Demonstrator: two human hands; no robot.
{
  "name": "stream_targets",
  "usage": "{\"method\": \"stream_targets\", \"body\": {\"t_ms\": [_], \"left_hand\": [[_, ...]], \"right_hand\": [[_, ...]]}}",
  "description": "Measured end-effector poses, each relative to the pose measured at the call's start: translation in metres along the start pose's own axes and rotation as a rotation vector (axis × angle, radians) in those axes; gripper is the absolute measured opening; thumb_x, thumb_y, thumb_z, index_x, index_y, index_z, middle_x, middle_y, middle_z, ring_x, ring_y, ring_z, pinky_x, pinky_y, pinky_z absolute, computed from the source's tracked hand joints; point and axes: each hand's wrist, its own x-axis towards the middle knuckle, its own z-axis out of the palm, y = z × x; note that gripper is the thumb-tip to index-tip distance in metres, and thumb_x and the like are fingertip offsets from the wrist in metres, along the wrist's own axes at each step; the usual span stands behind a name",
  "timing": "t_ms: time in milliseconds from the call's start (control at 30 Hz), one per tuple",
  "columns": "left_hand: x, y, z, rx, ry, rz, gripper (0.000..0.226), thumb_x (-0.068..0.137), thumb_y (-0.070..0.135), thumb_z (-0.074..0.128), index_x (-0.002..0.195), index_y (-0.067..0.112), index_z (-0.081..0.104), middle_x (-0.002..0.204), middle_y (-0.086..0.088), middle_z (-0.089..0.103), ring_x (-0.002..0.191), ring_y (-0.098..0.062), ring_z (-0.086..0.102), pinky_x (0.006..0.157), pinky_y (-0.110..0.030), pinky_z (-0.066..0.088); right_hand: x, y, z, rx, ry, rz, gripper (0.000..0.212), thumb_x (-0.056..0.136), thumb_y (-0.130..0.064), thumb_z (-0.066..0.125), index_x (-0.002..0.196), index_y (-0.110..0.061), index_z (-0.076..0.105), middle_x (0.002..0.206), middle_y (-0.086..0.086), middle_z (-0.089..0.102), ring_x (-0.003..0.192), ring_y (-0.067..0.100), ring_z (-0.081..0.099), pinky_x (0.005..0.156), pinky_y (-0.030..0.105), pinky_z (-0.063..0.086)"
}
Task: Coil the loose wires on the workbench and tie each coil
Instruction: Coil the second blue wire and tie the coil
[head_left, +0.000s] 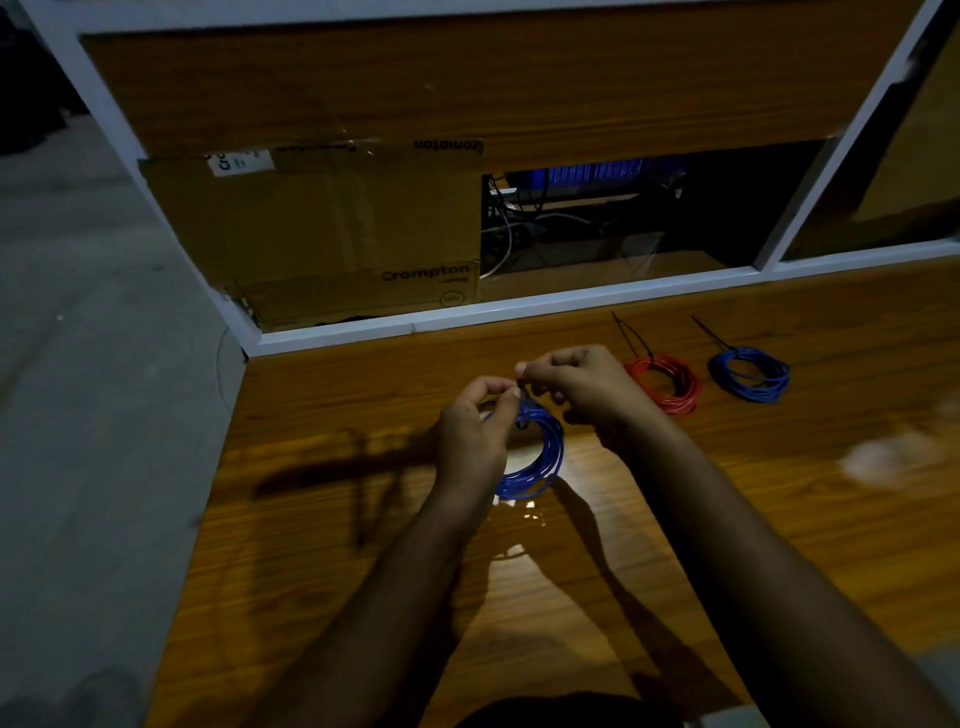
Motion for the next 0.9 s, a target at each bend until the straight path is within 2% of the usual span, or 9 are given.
{"method": "stream_targets", "body": {"t_ms": [100,200,267,400,500,600,700,767,900], "left_hand": [[0.0,0.003,-0.001,0.011,-0.011,0.015,0.011,0.1,0.023,0.054,0.098,0.023,0.064,0.079,0.0,0.066,0.052,-0.002,0.047,0.049,-0.018,0.034],[-0.001,0.006,-0.003,0.008,-0.004,0.014,0.011,0.101,0.02,0.053,0.098,0.02,0.064,0.067,0.007,0.059,0.045,0.0,0.046,0.043,-0.011,0.032],[-0.002,0.007,-0.004,-0.007,-0.013,-0.009,0.012,0.101,0.019,0.052,0.097,0.022,0.063,0.06,0.012,0.052,0.044,0.0,0.045,0.042,-0.01,0.031],[-0.004,0.007,-0.003,-0.043,-0.083,-0.062,0.012,0.103,0.02,0.049,0.099,0.022,0.06,0.05,0.013,0.045,0.04,-0.001,0.038,0.04,-0.014,0.028],[-0.004,0.007,-0.002,-0.159,-0.088,-0.147,0.017,0.105,0.023,0.043,0.099,0.016,0.058,0.05,0.008,0.031,0.04,-0.008,0.025,0.039,-0.02,0.019],[-0.004,0.009,0.001,-0.169,-0.082,-0.188,0.021,0.105,0.026,0.042,0.099,0.014,0.058,0.052,0.005,0.027,0.041,-0.009,0.022,0.041,-0.021,0.017],[-0.006,0.009,0.001,-0.13,-0.081,-0.235,0.019,0.105,0.027,0.044,0.101,0.016,0.06,0.051,0.006,0.03,0.043,-0.01,0.024,0.043,-0.024,0.018],[-0.003,0.007,0.001,-0.113,-0.042,-0.287,0.017,0.105,0.026,0.045,0.097,0.023,0.06,0.05,0.009,0.033,0.043,-0.01,0.026,0.044,-0.025,0.02],[0.01,-0.006,0.004,-0.018,0.068,-0.271,0.019,0.105,0.027,0.045,0.094,0.025,0.06,0.055,0.008,0.04,0.045,-0.01,0.031,0.046,-0.025,0.024]], "right_hand": [[0.012,-0.003,-0.007,0.024,-0.165,0.108,0.023,0.092,-0.034,0.066,0.087,-0.011,0.068,0.079,0.001,0.057,0.064,0.011,0.049,0.058,0.026,0.038],[0.018,-0.004,-0.009,0.038,-0.291,0.15,0.023,0.095,-0.033,0.062,0.078,-0.017,0.063,0.067,-0.002,0.051,0.06,0.012,0.047,0.059,0.028,0.038],[0.02,-0.008,-0.007,0.02,-0.253,0.136,0.018,0.096,-0.028,0.061,0.082,-0.017,0.065,0.071,-0.003,0.055,0.065,0.011,0.05,0.061,0.027,0.04],[0.031,-0.012,-0.006,-0.036,-0.021,0.074,0.01,0.096,-0.024,0.062,0.089,-0.017,0.066,0.089,-0.002,0.06,0.081,0.009,0.052,0.065,0.027,0.04],[0.04,-0.013,-0.006,-0.037,0.029,0.021,0.013,0.097,-0.024,0.061,0.086,-0.017,0.063,0.086,-0.002,0.06,0.079,0.01,0.053,0.066,0.027,0.044],[0.044,-0.017,-0.003,0.032,-0.013,0.012,0.012,0.102,-0.022,0.053,0.095,-0.015,0.06,0.095,0.006,0.061,0.092,0.021,0.065,0.068,0.034,0.056],[0.04,-0.028,0.003,0.166,-0.079,-0.009,0.012,0.104,-0.018,0.048,0.099,-0.011,0.055,0.094,0.01,0.063,0.077,0.02,0.074,0.057,0.028,0.057],[0.038,-0.033,0.007,0.13,-0.049,-0.068,0.011,0.103,-0.017,0.049,0.097,-0.011,0.055,0.092,0.013,0.064,0.07,0.019,0.074,0.058,0.029,0.057],[0.035,-0.035,0.013,0.068,0.009,-0.166,0.013,0.101,-0.017,0.052,0.096,-0.008,0.059,0.082,0.013,0.066,0.066,0.018,0.073,0.06,0.03,0.058]]}}
